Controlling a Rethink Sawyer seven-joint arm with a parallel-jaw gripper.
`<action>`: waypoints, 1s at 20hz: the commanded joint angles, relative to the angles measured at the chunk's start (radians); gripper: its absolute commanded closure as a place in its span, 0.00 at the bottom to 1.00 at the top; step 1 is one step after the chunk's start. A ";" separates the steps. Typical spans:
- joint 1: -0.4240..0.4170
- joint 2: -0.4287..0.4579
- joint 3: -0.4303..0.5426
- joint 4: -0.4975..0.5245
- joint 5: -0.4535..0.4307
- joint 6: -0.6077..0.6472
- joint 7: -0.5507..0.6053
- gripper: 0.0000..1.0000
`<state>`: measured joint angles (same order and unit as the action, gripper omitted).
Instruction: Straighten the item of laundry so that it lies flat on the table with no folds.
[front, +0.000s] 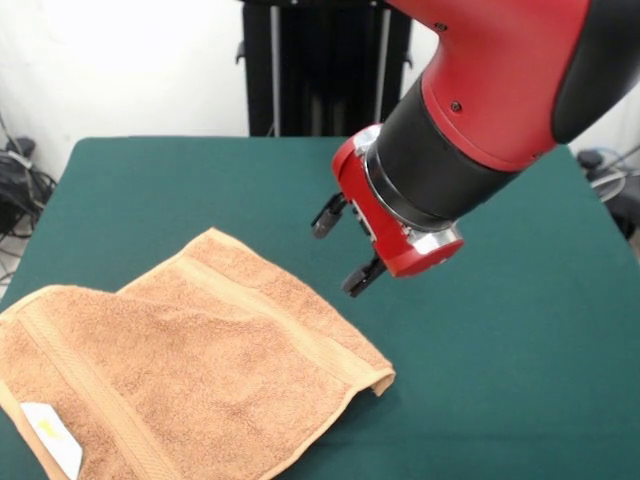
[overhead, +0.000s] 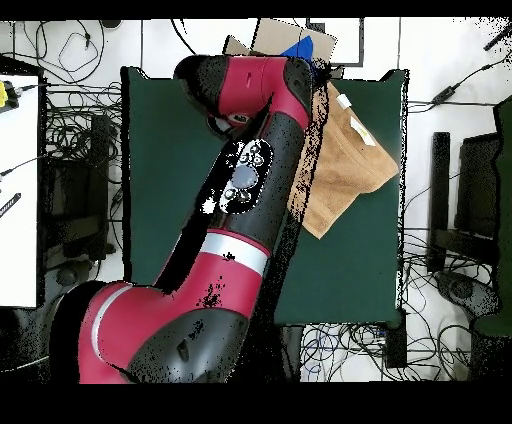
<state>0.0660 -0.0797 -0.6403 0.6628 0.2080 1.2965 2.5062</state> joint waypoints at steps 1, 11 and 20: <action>0.003 0.014 0.060 0.035 0.036 0.050 0.237 0.00; 0.014 0.131 0.044 -0.058 0.066 -0.019 0.370 0.00; 0.006 0.173 0.023 -0.106 0.048 -0.064 0.388 0.00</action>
<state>0.0690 0.0372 -0.6406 0.5344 0.2338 1.2965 2.5423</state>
